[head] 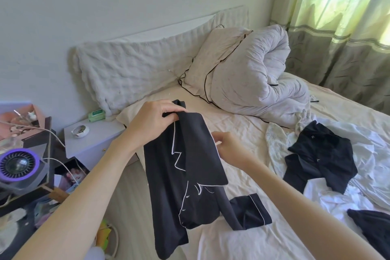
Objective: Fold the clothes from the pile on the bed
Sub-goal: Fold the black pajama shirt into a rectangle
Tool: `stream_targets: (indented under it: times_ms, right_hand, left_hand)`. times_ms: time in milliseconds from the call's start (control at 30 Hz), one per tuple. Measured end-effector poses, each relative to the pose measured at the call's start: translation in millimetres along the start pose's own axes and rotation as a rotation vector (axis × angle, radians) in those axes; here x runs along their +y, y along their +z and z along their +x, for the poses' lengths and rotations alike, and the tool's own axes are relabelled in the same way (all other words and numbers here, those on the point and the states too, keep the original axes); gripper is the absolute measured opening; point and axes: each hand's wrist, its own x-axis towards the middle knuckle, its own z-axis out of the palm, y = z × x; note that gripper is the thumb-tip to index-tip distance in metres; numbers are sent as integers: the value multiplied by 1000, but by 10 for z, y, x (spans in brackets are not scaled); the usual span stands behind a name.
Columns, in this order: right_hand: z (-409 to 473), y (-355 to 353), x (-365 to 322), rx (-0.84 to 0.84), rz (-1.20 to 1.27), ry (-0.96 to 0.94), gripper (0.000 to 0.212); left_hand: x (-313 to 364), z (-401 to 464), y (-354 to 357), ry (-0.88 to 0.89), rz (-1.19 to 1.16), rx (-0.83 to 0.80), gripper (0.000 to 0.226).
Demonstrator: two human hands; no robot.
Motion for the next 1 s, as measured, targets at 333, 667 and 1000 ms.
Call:
stream_targets:
  times_ms: [333, 667, 1000]
  right_hand:
    - [78, -188, 97, 122, 49, -33, 11]
    - [142, -686, -239, -3, 31, -131, 3]
    - [-27, -1515, 29, -167, 18, 17, 32]
  left_hand:
    - [-19, -54, -89, -19, 78, -12, 24]
    - [-70, 81, -81, -72, 152, -37, 15]
    - [-516, -109, -514, -335, -301, -177, 31]
